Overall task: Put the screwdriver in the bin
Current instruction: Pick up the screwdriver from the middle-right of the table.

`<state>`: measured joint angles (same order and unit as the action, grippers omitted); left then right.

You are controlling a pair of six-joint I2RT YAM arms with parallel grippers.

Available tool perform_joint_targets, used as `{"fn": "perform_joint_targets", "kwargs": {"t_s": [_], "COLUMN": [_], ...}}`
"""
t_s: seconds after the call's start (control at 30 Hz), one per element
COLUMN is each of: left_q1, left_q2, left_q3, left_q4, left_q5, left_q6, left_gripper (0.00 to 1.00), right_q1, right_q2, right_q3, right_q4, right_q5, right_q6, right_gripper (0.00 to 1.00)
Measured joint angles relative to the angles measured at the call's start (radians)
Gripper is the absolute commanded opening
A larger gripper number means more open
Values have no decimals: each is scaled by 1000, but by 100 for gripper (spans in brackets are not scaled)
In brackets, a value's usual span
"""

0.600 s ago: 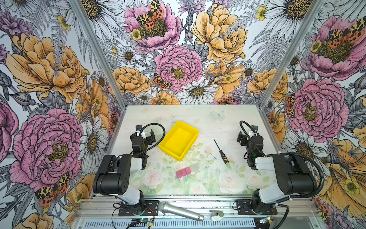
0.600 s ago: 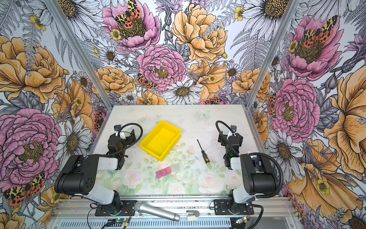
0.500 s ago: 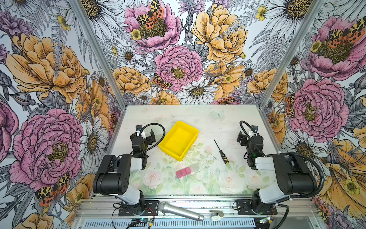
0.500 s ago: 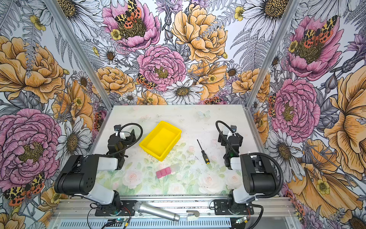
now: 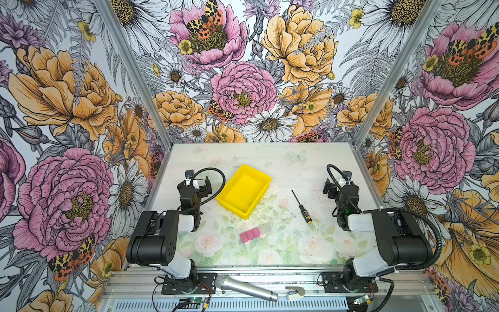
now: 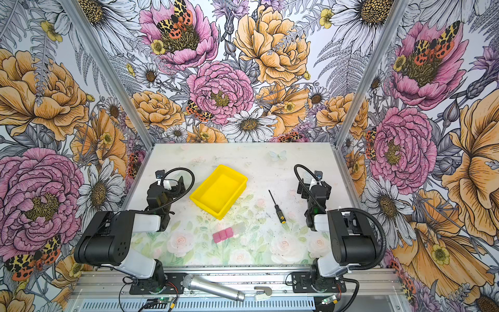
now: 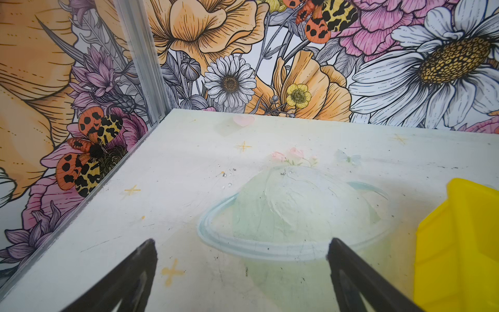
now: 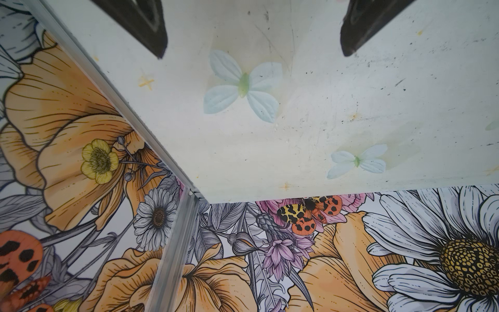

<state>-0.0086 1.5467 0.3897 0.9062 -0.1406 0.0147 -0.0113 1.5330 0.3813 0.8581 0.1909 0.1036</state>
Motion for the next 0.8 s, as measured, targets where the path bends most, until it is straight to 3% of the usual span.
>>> {"fn": "perform_joint_targets", "kwargs": {"t_s": [0.8], "left_q1": [0], "left_q2": [0], "left_q3": [0], "left_q4": [0], "left_q5": [0], "left_q6": [0], "left_gripper": [99], "right_q1": [0], "right_q2": [0], "right_q3": [0], "right_q4": [0], "right_q5": [0], "right_q6": [0], "right_gripper": [100]}}
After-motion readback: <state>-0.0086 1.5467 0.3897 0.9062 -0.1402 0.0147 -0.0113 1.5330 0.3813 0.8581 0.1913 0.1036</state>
